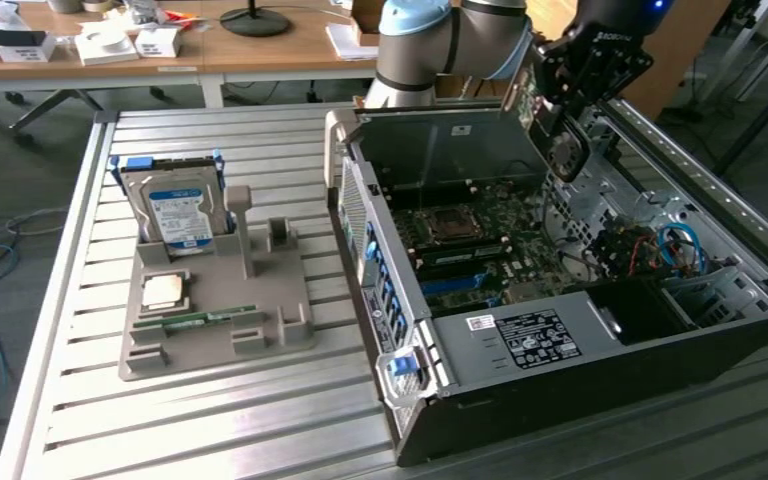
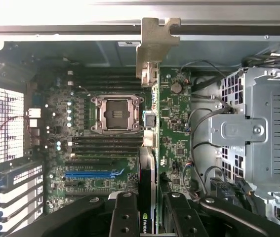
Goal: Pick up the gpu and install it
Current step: 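Pick up the gpu and move the gpu toward the slot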
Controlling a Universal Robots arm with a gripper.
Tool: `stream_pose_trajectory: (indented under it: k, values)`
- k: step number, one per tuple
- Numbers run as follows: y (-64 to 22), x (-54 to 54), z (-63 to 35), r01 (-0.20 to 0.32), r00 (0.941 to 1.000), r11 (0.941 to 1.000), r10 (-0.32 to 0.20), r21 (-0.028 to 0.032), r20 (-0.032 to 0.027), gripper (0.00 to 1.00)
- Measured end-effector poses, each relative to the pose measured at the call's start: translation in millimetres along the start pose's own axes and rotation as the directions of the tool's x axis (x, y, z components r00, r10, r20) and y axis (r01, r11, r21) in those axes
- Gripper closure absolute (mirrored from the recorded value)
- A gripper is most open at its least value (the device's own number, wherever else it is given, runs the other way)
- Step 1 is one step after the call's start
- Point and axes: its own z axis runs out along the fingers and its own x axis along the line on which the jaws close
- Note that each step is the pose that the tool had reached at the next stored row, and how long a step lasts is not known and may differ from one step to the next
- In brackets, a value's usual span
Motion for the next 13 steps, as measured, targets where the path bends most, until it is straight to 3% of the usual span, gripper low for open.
stream_pose_trajectory:
  k: [13]
  values:
    - [-0.4,-1.2,5.0,0.0,1.0,1.0,0.0,-0.0004,-0.0001,0.74]
